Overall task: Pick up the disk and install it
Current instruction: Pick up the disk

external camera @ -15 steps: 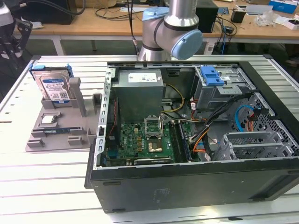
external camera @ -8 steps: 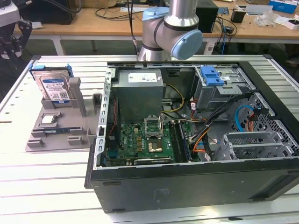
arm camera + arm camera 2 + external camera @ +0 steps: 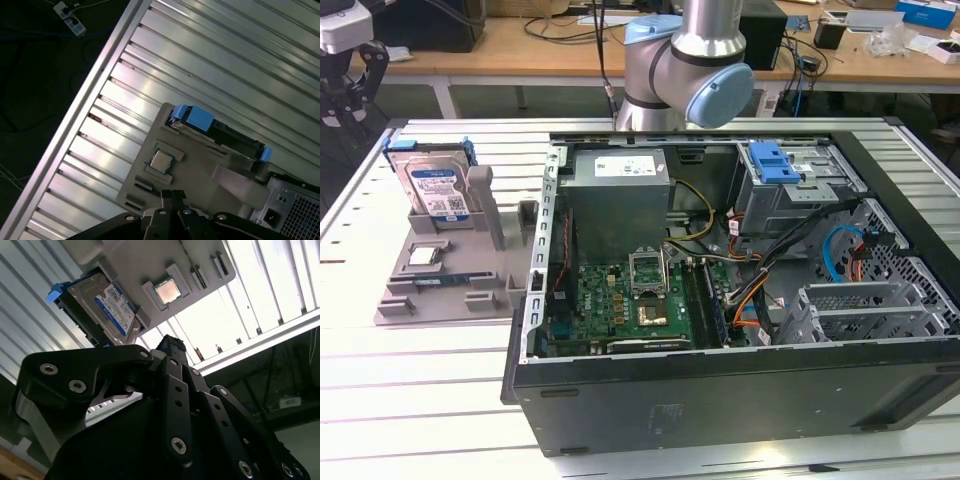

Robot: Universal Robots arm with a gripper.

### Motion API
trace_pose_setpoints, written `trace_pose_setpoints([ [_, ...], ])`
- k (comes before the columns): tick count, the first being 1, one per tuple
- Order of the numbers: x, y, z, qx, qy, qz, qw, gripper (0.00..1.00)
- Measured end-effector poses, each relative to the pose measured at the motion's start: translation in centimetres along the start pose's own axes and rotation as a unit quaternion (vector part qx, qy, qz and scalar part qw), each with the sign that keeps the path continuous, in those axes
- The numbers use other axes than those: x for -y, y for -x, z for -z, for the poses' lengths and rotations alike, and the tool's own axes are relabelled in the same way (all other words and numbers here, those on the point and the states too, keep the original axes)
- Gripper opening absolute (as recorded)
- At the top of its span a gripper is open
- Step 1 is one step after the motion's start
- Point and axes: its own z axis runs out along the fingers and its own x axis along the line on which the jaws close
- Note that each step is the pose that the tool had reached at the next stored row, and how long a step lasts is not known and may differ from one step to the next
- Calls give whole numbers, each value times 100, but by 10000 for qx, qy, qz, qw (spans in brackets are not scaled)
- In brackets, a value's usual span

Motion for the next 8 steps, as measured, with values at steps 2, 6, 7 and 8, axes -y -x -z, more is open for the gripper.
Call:
trace_pose_setpoints([
  [2, 0, 0, 0, -8, 4, 187, 9998, 11],
  [6, 0, 0, 0, -18, 9, 396, 9992, 11],
  [7, 0, 0, 0, -21, 11, 480, 9988, 11],
  [8, 0, 0, 0, -24, 13, 533, 9986, 11],
])
